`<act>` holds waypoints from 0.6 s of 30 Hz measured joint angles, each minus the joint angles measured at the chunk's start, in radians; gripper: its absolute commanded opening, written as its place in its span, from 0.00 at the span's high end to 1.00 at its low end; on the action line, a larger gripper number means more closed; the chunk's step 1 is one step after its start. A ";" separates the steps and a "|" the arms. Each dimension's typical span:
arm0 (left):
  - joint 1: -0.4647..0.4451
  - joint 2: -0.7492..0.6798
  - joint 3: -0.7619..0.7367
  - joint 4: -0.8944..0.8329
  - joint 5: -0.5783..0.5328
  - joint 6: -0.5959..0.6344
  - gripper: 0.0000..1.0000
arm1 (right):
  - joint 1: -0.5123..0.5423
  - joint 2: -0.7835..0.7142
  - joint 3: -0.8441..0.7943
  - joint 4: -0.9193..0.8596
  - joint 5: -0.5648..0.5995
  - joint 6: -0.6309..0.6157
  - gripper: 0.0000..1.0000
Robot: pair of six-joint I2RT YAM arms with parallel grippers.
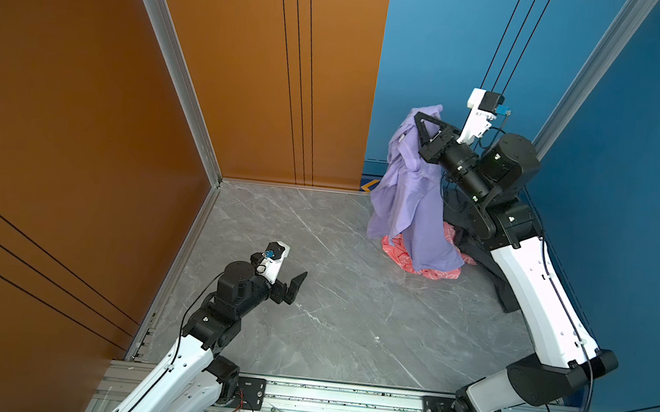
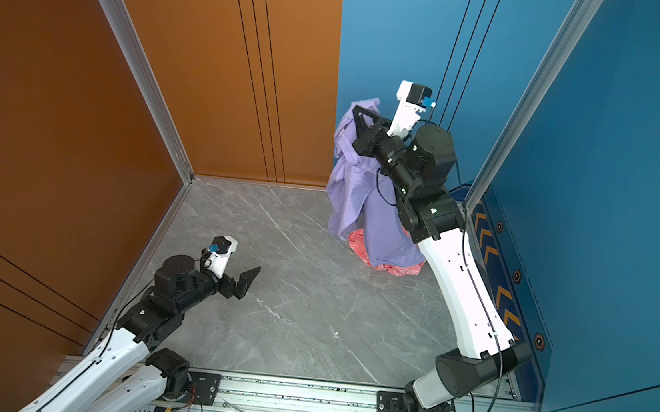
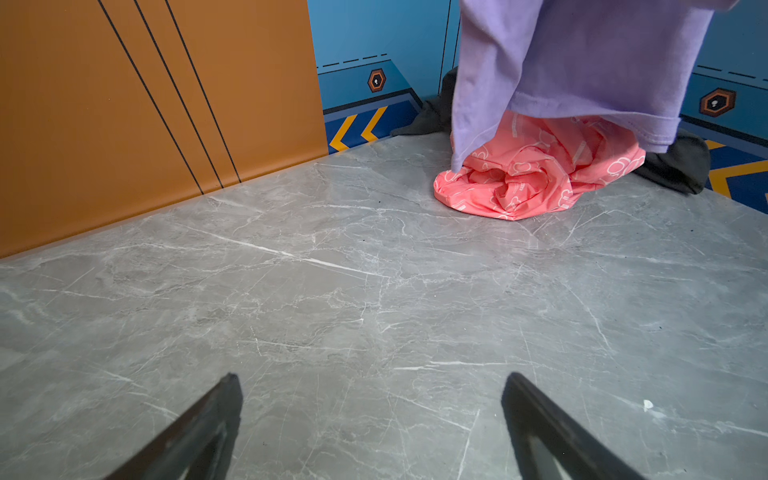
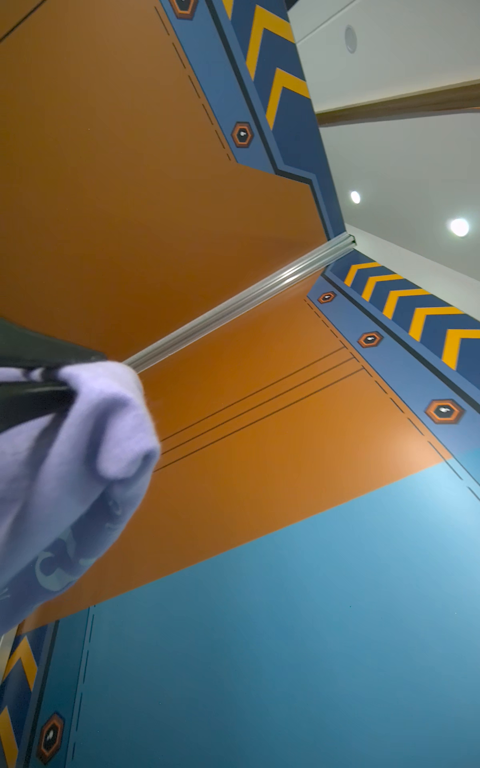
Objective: Pick out a specific cloth from the pile
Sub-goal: 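Swing the lavender shirt toward the left arm and lower it onto the table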
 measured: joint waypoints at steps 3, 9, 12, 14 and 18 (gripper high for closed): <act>0.000 -0.010 -0.001 0.000 -0.003 0.003 0.02 | 0.054 0.095 0.101 -0.063 -0.028 -0.013 1.00; -0.006 -0.026 -0.005 0.000 -0.015 0.011 0.02 | 0.116 0.195 0.164 -0.195 -0.075 -0.044 0.95; -0.006 -0.034 -0.007 0.000 -0.022 0.012 0.02 | 0.119 0.205 0.155 -0.280 -0.080 -0.073 0.87; -0.006 -0.039 -0.007 0.000 -0.027 0.014 0.02 | 0.119 0.195 0.115 -0.325 -0.076 -0.105 0.69; -0.006 -0.049 -0.008 0.000 -0.035 0.014 0.02 | 0.119 0.124 -0.050 -0.393 -0.027 -0.181 0.40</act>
